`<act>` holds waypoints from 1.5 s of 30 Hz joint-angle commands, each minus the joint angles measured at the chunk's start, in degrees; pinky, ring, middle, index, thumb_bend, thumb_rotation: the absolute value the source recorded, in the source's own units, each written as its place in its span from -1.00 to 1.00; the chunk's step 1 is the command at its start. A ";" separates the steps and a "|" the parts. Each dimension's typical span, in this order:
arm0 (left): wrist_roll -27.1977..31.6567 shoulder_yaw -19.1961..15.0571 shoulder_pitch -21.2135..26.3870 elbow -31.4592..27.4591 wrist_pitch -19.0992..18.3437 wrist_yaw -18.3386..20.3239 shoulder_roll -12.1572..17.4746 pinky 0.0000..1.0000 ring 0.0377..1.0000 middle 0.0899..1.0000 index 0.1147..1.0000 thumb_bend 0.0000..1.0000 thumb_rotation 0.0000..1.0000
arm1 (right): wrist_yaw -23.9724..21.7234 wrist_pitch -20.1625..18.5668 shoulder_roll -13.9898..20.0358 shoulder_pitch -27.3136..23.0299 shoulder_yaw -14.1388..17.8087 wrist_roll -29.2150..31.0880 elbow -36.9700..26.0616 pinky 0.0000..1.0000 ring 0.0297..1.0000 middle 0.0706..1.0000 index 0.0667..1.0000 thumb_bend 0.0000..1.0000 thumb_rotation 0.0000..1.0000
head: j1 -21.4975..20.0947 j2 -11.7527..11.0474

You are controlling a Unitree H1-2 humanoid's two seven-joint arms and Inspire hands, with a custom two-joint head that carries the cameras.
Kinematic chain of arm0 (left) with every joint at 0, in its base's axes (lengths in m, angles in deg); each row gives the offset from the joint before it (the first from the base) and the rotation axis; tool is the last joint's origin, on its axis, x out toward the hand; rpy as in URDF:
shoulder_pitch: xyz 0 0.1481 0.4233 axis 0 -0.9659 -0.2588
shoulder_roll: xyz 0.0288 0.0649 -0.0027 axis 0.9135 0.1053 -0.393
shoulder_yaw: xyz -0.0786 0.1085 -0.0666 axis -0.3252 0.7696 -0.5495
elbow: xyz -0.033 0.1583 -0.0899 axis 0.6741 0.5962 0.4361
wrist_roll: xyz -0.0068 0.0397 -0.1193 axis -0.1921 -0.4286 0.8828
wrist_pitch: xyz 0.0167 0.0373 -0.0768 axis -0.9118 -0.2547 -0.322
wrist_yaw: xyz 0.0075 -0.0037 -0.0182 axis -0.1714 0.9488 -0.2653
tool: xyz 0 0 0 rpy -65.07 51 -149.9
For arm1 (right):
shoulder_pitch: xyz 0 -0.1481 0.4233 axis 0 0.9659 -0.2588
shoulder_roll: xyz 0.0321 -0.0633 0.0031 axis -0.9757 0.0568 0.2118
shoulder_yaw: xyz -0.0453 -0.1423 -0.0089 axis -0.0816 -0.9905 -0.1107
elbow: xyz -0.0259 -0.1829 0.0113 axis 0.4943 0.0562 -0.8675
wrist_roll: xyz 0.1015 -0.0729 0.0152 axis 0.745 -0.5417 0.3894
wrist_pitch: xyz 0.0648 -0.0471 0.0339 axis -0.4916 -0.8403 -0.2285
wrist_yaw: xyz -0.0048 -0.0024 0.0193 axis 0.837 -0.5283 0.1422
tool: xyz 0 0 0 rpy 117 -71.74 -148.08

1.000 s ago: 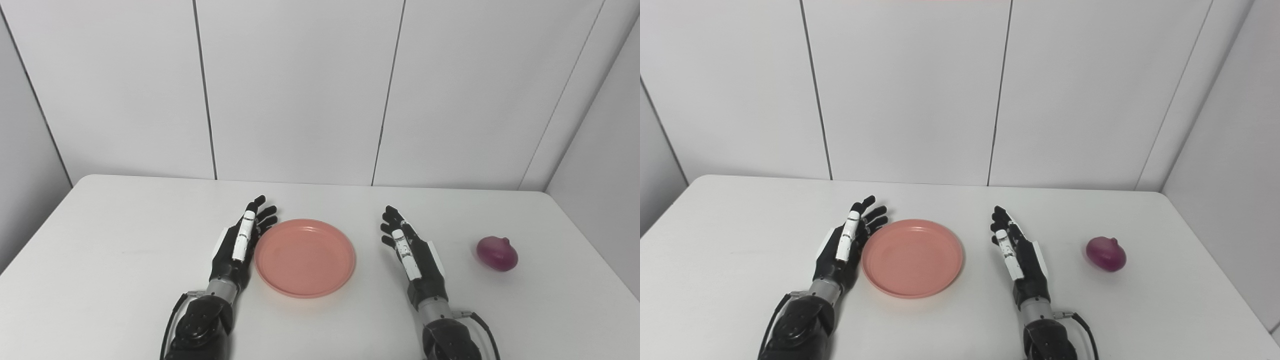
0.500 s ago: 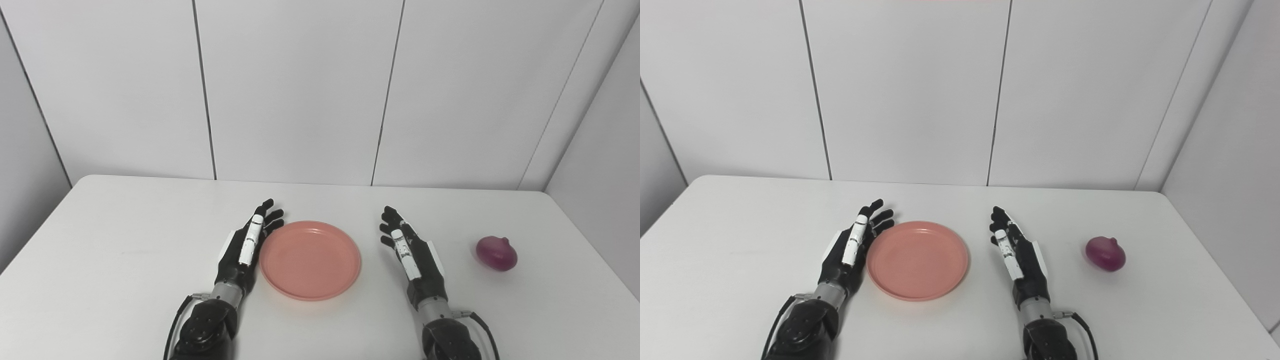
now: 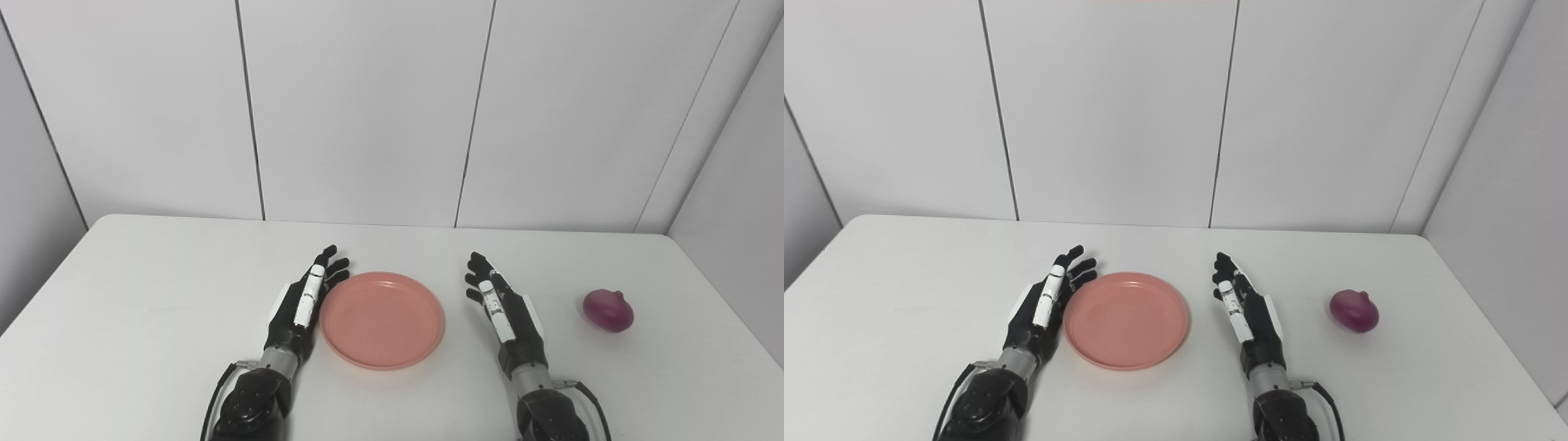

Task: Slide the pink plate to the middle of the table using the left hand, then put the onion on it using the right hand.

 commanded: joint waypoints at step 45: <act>-0.93 -1.13 -2.14 -0.95 -0.24 3.90 6.27 0.86 0.86 0.86 0.89 0.08 1.00 | -0.77 -1.03 0.27 -0.53 -0.50 -0.02 -3.10 0.76 0.79 0.81 0.83 -0.07 0.75 | -1.29 2.10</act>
